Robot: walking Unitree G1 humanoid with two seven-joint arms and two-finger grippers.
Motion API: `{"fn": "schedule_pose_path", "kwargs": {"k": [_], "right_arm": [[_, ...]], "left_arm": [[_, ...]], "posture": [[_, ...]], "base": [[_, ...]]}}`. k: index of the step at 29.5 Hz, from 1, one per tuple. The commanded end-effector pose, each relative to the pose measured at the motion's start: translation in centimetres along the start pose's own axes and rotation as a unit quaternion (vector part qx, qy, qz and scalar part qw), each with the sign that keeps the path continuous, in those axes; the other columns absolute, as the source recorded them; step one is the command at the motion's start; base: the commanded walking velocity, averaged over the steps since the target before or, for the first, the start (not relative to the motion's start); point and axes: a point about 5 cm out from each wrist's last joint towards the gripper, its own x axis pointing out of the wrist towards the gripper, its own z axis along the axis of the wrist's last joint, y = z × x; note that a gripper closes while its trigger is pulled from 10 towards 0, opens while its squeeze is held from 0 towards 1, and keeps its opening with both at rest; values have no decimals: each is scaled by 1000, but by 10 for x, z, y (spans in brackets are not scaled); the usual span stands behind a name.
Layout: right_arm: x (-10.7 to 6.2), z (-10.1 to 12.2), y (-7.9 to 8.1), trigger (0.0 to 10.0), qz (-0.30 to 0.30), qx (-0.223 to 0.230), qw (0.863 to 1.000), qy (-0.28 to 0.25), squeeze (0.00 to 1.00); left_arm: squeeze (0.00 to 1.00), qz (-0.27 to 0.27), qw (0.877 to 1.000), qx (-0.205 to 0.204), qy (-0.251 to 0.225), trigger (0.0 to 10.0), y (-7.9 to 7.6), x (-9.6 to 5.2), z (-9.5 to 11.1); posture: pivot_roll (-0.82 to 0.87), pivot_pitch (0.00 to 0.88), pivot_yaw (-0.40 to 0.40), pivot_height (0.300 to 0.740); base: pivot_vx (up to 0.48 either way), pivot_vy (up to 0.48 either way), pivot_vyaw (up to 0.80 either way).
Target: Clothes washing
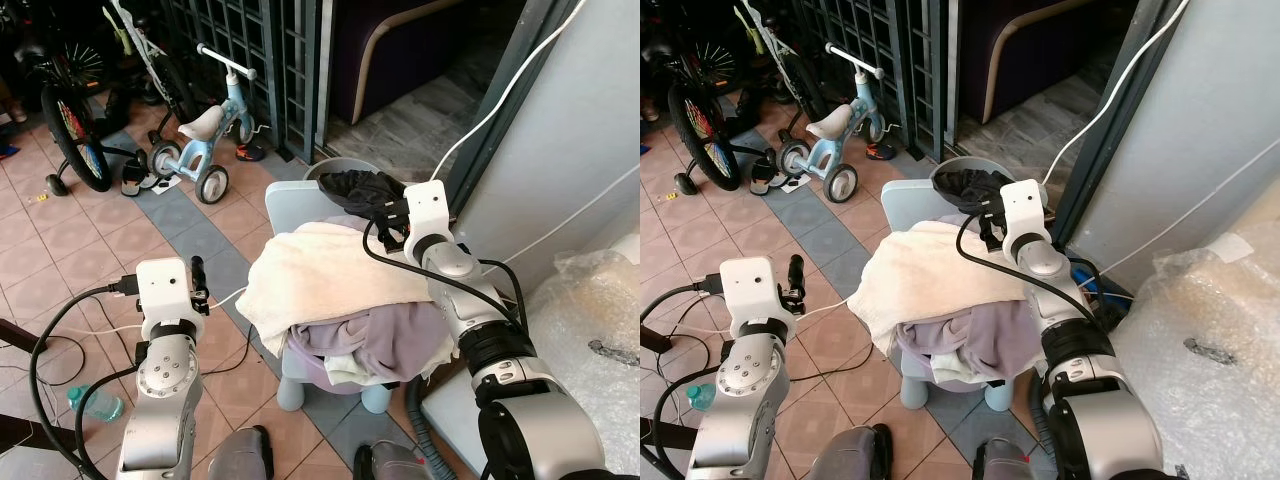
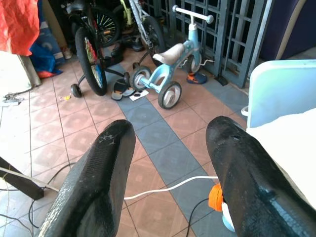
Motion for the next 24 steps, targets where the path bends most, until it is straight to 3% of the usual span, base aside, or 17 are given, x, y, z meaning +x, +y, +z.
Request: {"fn": "schedule_pose_path", "kwargs": {"k": [1, 4, 7, 12, 17, 21, 22, 23, 24], "right_arm": [[1, 5, 1, 10000, -4, 8, 1000, -10, 0], [0, 0, -1, 10000, -14, -4, 1000, -13, 0], [-1, -13, -1, 10000, -32, 4, 999, 8, 0], [10, 12, -10, 10000, -71, -26, 997, -24, 0], [15, 25, -14, 10000, -84, -37, 995, -38, 0], [22, 36, -12, 10000, -73, -55, 996, -22, 0], [22, 34, -11, 7490, -65, -61, 996, -11, 0], [23, 26, -7, 0, -39, -51, 998, 21, 0], [23, 23, -5, 0, -30, -44, 998, 32, 0]], "left_arm": [[0, -16, 1000, 2, -1, 10000, -2, -5, 4], [0, -46, 999, 6, 0, 10000, -12, -14, 8], [0, -35, 999, 17, 7, 10000, -1, -23, 10], [0, -35, 998, 42, 25, 10000, 15, -47, 12], [0, -40, 997, 49, 33, 10000, 18, -52, 13], [0, -58, 996, 51, 35, 10000, 11, -51, 18], [0, -58, 996, 50, 35, 10000, 10, -51, 19], [0, -58, 997, 47, 38, 10000, 8, -52, 19], [0, -58, 997, 45, 39, 10000, 7, -52, 19]], "posture": [[65, 175, 8, 740], [111, 220, 1, 740], [159, 267, -1, 740], [244, 319, 48, 740], [254, 333, 61, 740], [251, 342, 56, 740], [250, 345, 52, 740], [249, 344, 45, 740], [248, 343, 42, 740]], "base": [[0, 0, 0], [0, 0, 0], [0, 0, 0], [0, 0, 0], [0, 0, 0], [0, 0, 0], [0, 0, 0], [0, 0, 0], [0, 0, 0]]}}
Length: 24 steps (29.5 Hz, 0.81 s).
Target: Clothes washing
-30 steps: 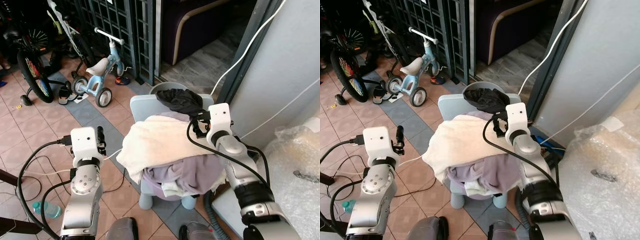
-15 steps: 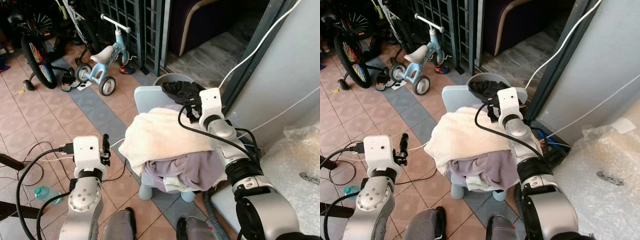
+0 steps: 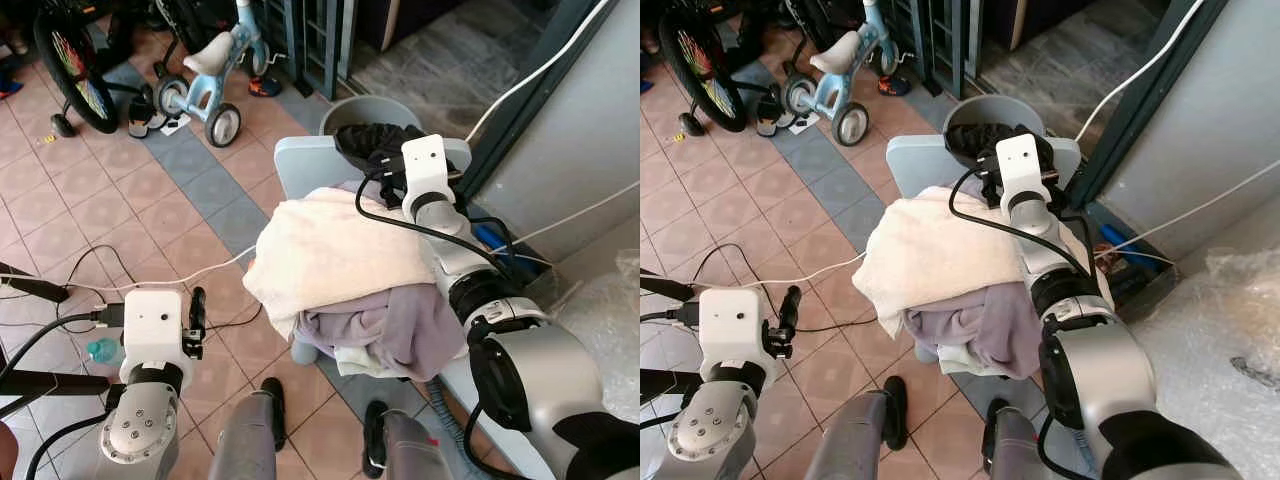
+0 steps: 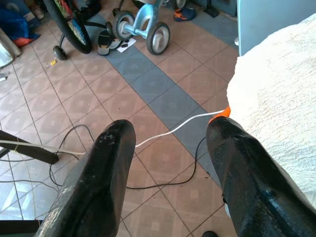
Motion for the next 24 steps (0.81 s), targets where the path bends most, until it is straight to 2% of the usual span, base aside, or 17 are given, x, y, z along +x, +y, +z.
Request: {"fn": "schedule_pose_path", "kwargs": {"k": [1, 7, 15, 17, 21, 24], "right_arm": [[-3, -18, 7, 0, 26, 6, 999, 46, 0], [-7, -31, 12, 0, 51, -14, 997, 61, 0], [-10, -45, 10, 0, 62, -33, 993, 91, 0], [-11, -49, 7, 0, 52, -55, 992, 97, 0], [-9, -43, -7, 0, -9, -76, 994, 79, 0], [-10, -44, -7, 0, -7, -72, 994, 85, 0]], "left_arm": [[0, 2, 1000, 2, 11, 10000, 0, -4, -2], [0, 6, 1000, -2, 19, 10000, -3, -6, -5], [0, 8, 1000, -5, 25, 10000, -6, -3, -7], [0, 7, 1000, -7, 26, 10000, -8, -3, -7], [0, 7, 1000, -9, 28, 10000, -9, -3, -8], [0, 8, 999, -9, 29, 10000, -9, -4, -8]], "posture": [[245, 340, 36, 740], [237, 337, 25, 740], [220, 332, 12, 740], [218, 332, 10, 740], [221, 330, 7, 740], [221, 329, 7, 740]], "base": [[0, 0, 0], [0, 0, 0], [0, 0, 0], [0, 0, 0], [0, 0, 0], [0, 0, 0]]}}
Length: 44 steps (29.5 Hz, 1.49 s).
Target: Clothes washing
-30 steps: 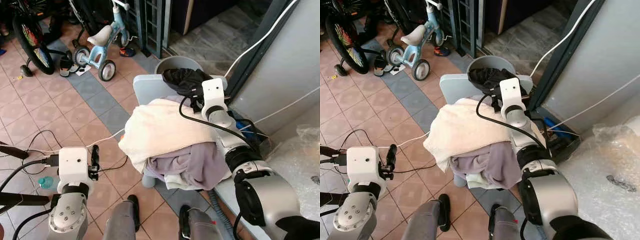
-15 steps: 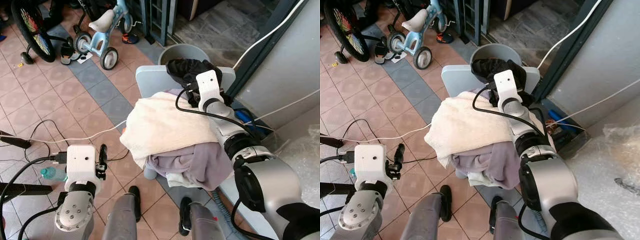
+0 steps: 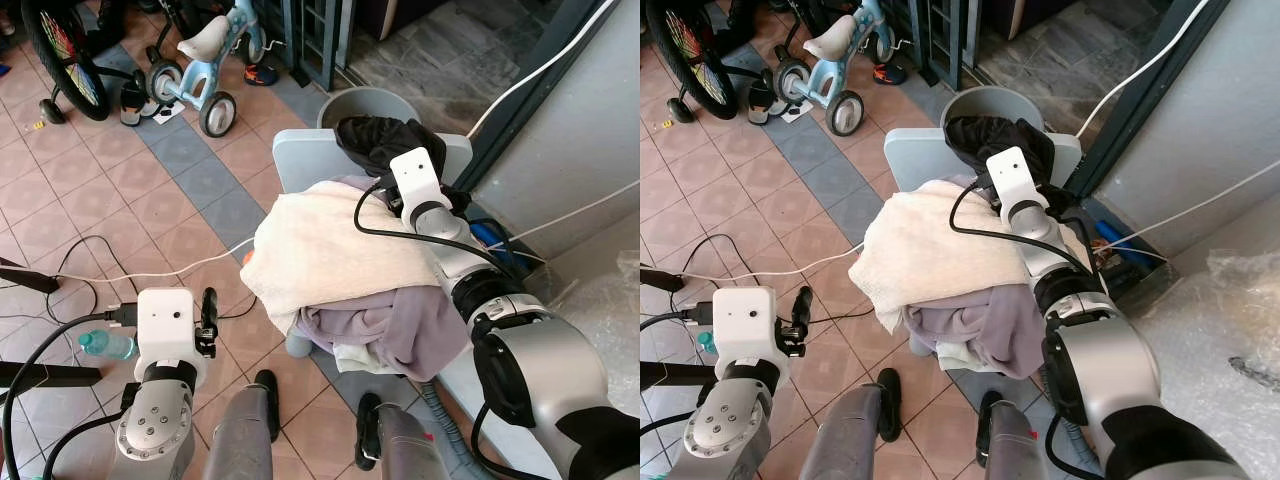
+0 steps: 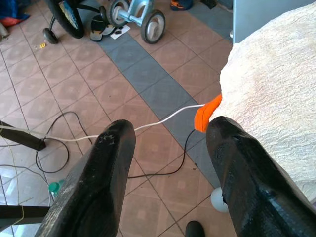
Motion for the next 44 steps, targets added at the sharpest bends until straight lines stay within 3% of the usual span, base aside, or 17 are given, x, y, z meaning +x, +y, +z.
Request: {"fn": "schedule_pose_path", "kwargs": {"k": [1, 14, 27, 33, 41, 44], "right_arm": [[-6, -31, 4, 0, 8, 0, 998, 63, 0], [-7, -34, 13, 0, 29, 43, 995, 80, 0], [-2, -11, 8, 0, 23, 105, 994, 29, 0], [2, 18, -3, 0, 27, 132, 990, -45, 0], [1, 56, -30, 0, 23, 149, 975, -161, 0], [-6, 80, -60, 0, -3, 153, 959, -237, 0]], "left_arm": [[0, 7, 1000, 9, 18, 10000, 1, -2, -7], [0, 8, 1000, 8, 18, 10000, -1, 0, -7], [0, 28, 1000, -1, 10, 10000, 0, 5, -7], [0, 28, 1000, -12, 1, 10000, -7, 14, -5], [0, 19, 1000, -17, -18, 10000, -12, 30, -1], [0, 11, 999, -24, -35, 10000, -20, 47, 3]], "posture": [[222, 329, 7, 740], [219, 326, -2, 740], [222, 294, -37, 740], [203, 249, -53, 740], [143, 188, -45, 740], [88, 131, -50, 740]], "base": [[0, 0, 0], [0, 0, 0], [0, 0, 0], [0, 0, 0], [0, 0, 0], [0, 0, 0]]}}
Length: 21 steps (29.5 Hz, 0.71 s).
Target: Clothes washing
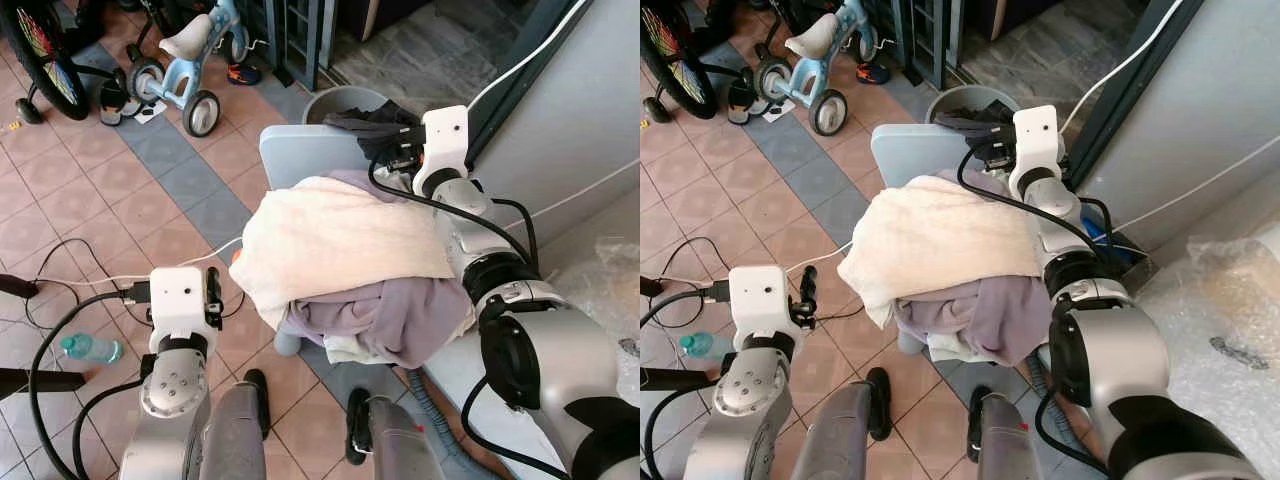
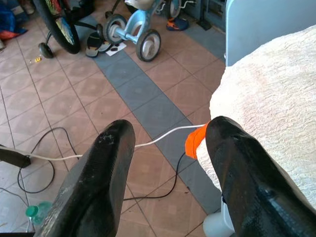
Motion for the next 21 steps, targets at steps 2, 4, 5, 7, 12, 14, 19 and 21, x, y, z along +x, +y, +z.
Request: {"fn": "schedule_pose_path", "kwargs": {"k": [2, 4, 5, 7, 12, 14, 19, 21], "right_arm": [[3, 37, -21, 0, -26, 10, 996, -87, 0], [0, 51, -30, 0, -40, 7, 991, -124, 0], [-4, 56, -34, 0, -49, 4, 989, -140, 0], [-13, 63, -41, 0, -67, 1, 983, -169, 0], [-40, 62, -48, 0, -103, -20, 976, -191, 0], [-45, 60, -52, 0, -124, -22, 974, -188, 0], [-56, 52, -70, 0, -204, -53, 964, -164, 0], [-58, 50, -74, 0, -216, -53, 961, -163, 0]], "left_arm": [[0, -1, 1000, -17, -2, 10000, -6, 6, -3], [0, -3, 1000, -25, -13, 10000, -10, 16, 0], [0, -2, 999, -27, -18, 10000, -12, 18, 2], [0, 0, 999, -33, -27, 10000, -16, 24, 4], [0, -1, 998, -36, -42, 10000, -20, 37, 8], [0, -2, 998, -34, -48, 10000, -19, 40, 9], [0, 2, 997, -40, -64, 10000, -15, 47, 16], [0, -12, 997, -38, -68, 10000, -19, 47, 16]], "posture": [[83, 126, -49, 740], [35, 94, -46, 740], [28, 89, -45, 740], [4, 74, -40, 740], [-28, 30, -31, 740], [-19, 12, -33, 740], [-10, 0, -4, 740], [-8, 0, 2, 740]], "base": [[0, 0, 0], [0, 0, 0], [0, 0, 0], [0, 0, 0], [0, 0, 0], [0, 0, 0], [0, 0, 0], [0, 0, 0]]}}
